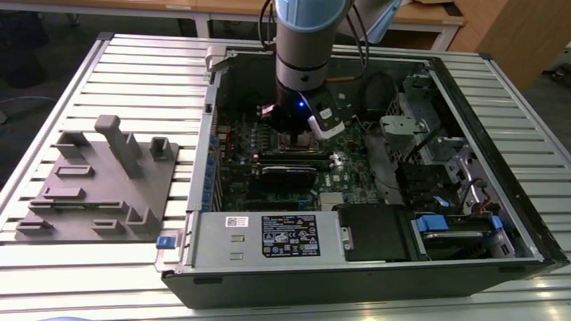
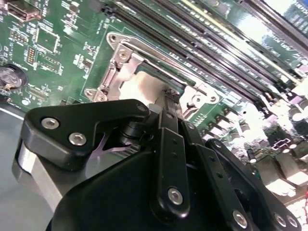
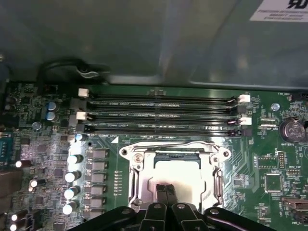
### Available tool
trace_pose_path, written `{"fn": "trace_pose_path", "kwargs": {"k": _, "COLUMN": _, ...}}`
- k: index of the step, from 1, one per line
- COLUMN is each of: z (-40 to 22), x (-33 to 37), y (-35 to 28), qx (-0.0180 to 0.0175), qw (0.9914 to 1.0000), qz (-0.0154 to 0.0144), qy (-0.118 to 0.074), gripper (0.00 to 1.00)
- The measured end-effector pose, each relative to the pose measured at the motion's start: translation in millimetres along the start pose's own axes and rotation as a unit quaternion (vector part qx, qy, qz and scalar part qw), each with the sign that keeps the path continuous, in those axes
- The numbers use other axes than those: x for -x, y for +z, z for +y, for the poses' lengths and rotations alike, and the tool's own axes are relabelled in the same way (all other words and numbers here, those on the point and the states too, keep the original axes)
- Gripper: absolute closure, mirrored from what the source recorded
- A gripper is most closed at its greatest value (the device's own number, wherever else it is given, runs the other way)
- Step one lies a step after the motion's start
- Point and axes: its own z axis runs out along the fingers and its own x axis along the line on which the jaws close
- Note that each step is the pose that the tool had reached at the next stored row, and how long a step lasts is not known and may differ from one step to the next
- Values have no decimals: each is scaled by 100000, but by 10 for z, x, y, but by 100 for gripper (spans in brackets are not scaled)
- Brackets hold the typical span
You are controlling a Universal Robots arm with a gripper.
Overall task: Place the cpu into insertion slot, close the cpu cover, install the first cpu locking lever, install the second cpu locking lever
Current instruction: 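Install the second cpu locking lever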
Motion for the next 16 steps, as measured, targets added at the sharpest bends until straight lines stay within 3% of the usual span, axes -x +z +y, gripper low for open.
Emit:
{"fn": "trace_pose_path", "kwargs": {"k": 1, "z": 16, "x": 46, "y": 5, "qx": -223, "qw": 99999, "qz": 311, "qy": 40, "gripper": 89}}
{"fn": "trace_pose_path", "kwargs": {"k": 4, "z": 42, "x": 64, "y": 9, "qx": -404, "qw": 99998, "qz": 492, "qy": 68, "gripper": 89}}
{"fn": "trace_pose_path", "kwargs": {"k": 8, "z": 71, "x": 71, "y": 12, "qx": -648, "qw": 99996, "qz": 605, "qy": 64, "gripper": 89}}
{"fn": "trace_pose_path", "kwargs": {"k": 16, "z": 73, "x": 71, "y": 12, "qx": -679, "qw": 99996, "qz": 618, "qy": 68, "gripper": 89}}
